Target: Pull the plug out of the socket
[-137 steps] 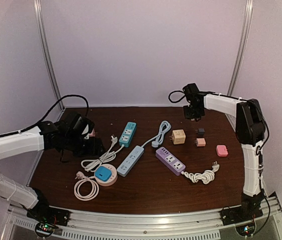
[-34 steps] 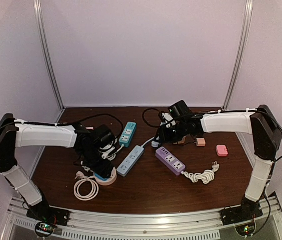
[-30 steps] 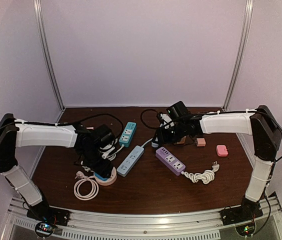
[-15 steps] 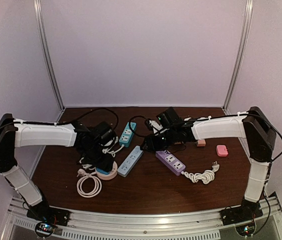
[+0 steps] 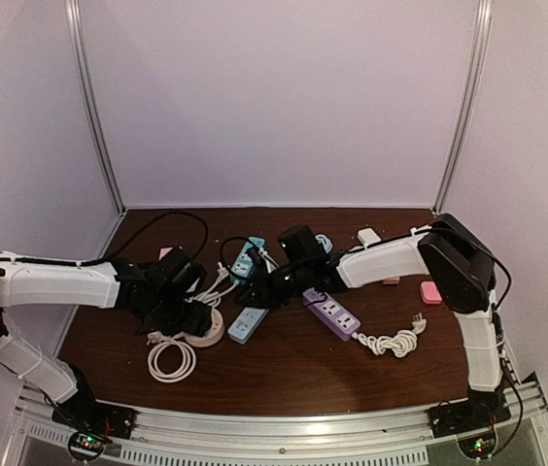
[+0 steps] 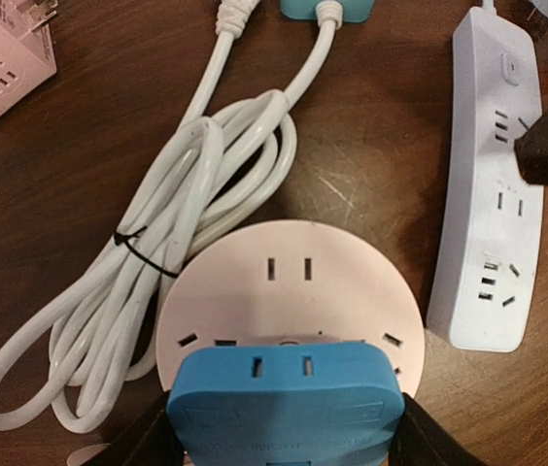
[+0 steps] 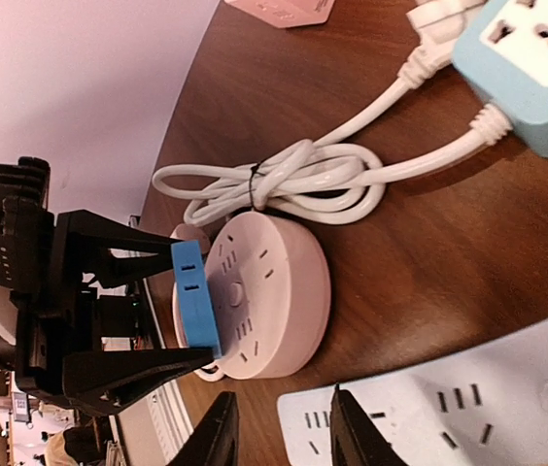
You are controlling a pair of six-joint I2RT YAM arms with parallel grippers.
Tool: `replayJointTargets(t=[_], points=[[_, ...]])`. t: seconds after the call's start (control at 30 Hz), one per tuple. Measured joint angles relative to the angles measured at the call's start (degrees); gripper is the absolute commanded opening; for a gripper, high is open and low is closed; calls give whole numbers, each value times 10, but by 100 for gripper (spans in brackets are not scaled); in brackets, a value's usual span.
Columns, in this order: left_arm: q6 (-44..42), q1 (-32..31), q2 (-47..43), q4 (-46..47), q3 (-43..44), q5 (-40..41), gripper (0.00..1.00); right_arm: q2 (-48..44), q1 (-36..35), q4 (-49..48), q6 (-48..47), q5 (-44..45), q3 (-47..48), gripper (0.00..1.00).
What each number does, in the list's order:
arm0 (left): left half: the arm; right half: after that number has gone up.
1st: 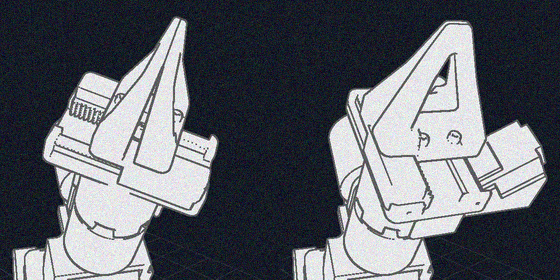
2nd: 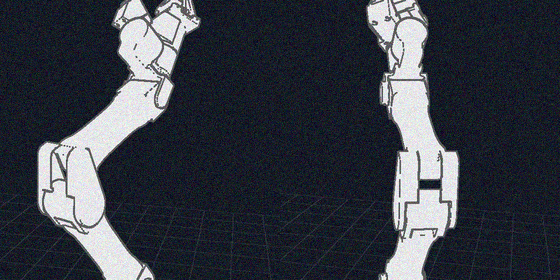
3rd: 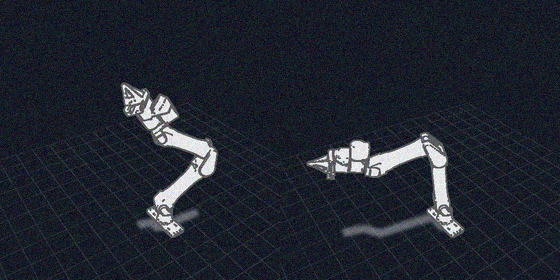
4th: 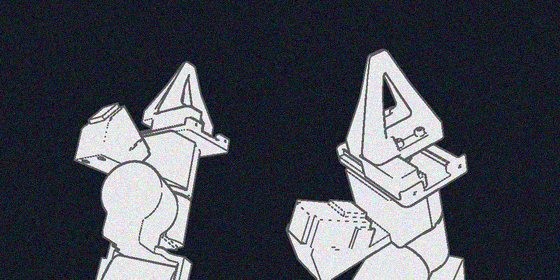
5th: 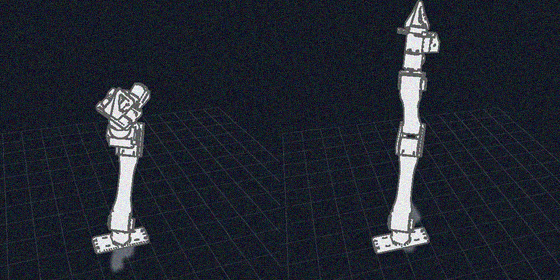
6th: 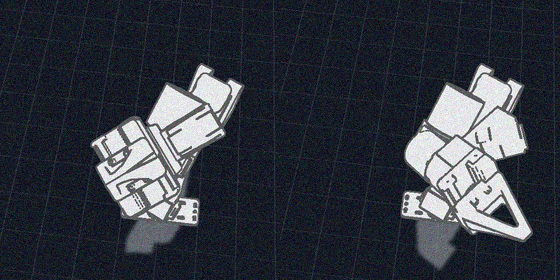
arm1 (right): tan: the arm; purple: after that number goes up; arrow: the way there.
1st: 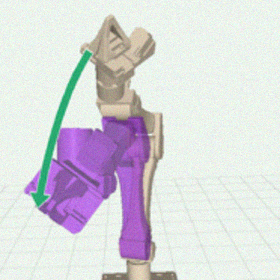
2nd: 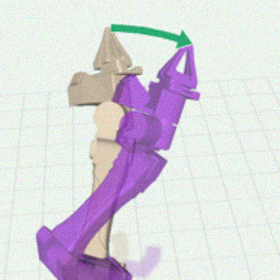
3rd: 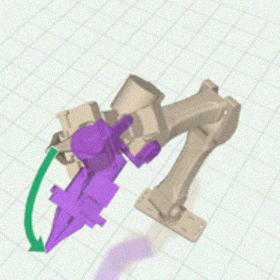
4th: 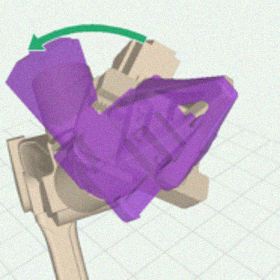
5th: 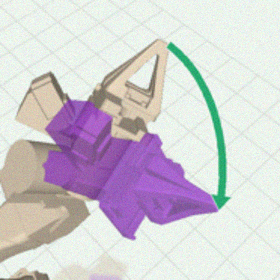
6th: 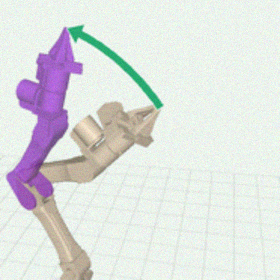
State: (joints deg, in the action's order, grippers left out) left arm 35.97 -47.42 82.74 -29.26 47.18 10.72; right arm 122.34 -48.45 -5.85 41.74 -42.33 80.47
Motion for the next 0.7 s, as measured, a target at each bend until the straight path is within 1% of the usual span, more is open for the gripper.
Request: replayJointTargets(t=[0.13, 0.4, 0.63, 0.7], points=[[8, -1, -17, 37, -28, 5, 36, 35, -17, -43, 39, -31, 22, 27], [16, -26, -33, 92, -65, 32, 36, 85, -33, -114, 116, -72, 41, 21], [24, -39, -44, 123, -85, 50, 36, 108, -40, -143, 165, -78, 58, 9], [28, -41, -52, 125, -92, 55, 36, 113, -42, -151, 182, -78, 58, 8]])
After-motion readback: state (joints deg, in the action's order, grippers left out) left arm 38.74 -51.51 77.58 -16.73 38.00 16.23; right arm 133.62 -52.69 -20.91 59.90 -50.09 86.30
